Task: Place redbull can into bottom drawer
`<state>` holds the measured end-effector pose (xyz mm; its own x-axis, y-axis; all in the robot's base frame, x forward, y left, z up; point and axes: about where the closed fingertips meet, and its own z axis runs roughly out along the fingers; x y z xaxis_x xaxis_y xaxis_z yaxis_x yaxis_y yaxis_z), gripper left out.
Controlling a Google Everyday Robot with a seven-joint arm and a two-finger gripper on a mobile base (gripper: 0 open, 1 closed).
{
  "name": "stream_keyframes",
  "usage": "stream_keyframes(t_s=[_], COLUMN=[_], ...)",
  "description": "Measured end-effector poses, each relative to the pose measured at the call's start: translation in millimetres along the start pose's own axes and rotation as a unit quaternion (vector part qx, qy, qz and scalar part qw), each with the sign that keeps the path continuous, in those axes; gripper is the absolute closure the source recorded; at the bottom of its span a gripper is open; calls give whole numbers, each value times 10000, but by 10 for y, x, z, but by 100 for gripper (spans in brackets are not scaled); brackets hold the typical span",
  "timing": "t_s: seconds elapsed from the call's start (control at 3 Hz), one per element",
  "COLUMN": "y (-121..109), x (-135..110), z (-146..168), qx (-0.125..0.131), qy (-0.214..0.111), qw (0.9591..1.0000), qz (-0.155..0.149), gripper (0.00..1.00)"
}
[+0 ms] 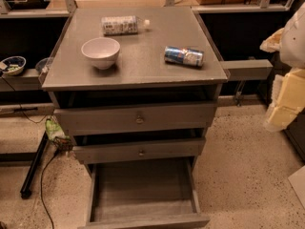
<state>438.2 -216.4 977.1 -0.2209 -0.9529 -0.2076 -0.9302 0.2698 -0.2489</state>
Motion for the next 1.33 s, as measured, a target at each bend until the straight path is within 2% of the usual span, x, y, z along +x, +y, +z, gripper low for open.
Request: stream_keyframes(t_s=[0.67,1.33], y=[-63,-625], x=[-40,-643], z=[23,463], qx=[-25,-118], qy=[2,-218], qw=[10000,9993], qz=[1,-292], gripper=[0,0])
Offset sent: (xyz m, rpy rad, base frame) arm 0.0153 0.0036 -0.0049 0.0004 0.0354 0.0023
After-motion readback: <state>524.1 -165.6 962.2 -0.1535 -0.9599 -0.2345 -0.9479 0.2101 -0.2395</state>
